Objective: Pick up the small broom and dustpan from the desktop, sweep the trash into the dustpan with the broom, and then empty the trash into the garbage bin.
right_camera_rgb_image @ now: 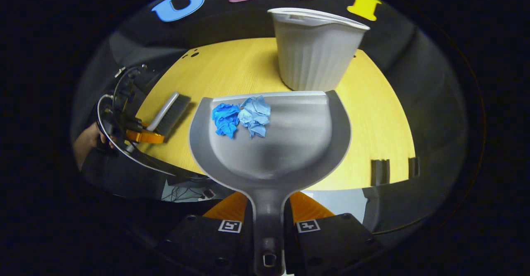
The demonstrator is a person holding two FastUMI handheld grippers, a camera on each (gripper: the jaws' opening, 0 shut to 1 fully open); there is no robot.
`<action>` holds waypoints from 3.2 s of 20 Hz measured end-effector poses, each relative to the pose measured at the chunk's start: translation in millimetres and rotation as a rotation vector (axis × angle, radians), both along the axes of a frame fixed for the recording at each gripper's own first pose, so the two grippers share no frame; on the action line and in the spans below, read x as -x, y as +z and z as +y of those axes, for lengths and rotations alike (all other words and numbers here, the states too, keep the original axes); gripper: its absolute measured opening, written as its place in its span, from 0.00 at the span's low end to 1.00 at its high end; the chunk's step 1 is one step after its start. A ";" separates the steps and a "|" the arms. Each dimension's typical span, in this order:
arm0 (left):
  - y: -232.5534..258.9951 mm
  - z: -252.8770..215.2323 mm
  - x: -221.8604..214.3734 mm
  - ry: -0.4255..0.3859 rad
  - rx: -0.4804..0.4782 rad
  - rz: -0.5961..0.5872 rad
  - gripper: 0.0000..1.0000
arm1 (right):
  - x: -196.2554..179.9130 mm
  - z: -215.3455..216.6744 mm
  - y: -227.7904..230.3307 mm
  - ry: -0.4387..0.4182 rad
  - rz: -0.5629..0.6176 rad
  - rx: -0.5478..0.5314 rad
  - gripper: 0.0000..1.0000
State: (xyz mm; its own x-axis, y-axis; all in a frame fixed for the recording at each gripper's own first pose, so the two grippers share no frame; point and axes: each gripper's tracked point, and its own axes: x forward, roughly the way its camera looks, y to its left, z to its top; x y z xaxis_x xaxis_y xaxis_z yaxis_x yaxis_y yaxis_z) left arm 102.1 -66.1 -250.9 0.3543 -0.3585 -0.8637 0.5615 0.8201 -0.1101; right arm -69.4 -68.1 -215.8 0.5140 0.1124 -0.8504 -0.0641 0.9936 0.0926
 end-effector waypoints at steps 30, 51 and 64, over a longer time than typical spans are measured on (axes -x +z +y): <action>-10.3 -12.2 10.1 0.364 0.016 -0.070 0.26 | -224.2 -196.1 180.7 0.134 -0.237 0.460 0.33; 66.0 -69.3 18.5 0.440 0.100 -0.174 0.26 | -328.0 -171.4 194.8 0.805 -0.443 1.255 0.33; 60.3 -53.5 35.1 0.414 0.150 -0.167 0.26 | -320.7 -189.8 228.0 0.708 -0.415 1.323 0.33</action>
State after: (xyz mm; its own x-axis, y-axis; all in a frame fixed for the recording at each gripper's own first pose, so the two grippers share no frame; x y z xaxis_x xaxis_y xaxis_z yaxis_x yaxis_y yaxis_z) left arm 66.9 -119.6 -190.6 0.6238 -0.2740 -0.7320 0.2106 0.9608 -0.1802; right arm 251.3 -257.9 12.2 0.8976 -0.2630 -0.3536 -0.3369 0.1077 -0.9353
